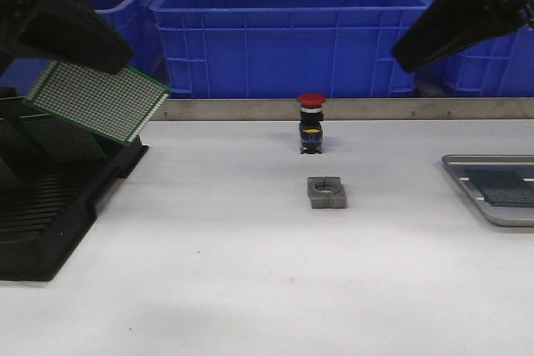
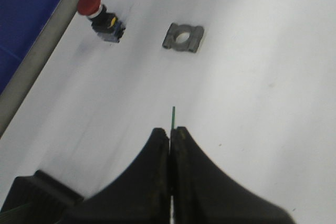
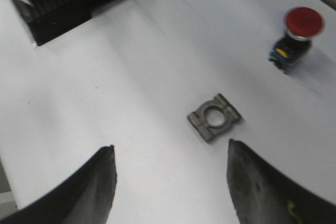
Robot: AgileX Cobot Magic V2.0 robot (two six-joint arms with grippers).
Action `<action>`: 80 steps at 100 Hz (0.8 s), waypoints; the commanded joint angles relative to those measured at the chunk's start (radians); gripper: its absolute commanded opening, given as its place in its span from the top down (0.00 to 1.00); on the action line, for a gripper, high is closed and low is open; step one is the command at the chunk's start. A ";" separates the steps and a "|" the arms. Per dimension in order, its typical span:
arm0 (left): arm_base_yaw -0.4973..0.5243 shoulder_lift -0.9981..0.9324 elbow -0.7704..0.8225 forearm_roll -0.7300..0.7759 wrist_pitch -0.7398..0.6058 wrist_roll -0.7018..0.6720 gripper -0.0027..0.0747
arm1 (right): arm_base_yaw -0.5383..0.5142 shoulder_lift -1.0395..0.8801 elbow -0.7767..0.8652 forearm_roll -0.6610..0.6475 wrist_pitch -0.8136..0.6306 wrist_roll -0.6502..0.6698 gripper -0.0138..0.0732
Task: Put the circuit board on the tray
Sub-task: 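Grasp the second board with the right gripper, releasing the left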
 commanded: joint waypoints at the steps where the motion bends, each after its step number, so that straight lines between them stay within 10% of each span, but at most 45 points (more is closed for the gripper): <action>1: -0.020 -0.027 -0.029 -0.123 0.019 0.005 0.99 | 0.071 -0.039 -0.032 0.057 -0.004 -0.034 0.30; 80: -0.020 0.004 -0.029 -0.306 0.331 0.058 0.99 | 0.479 0.014 -0.032 0.227 -0.156 -0.176 0.30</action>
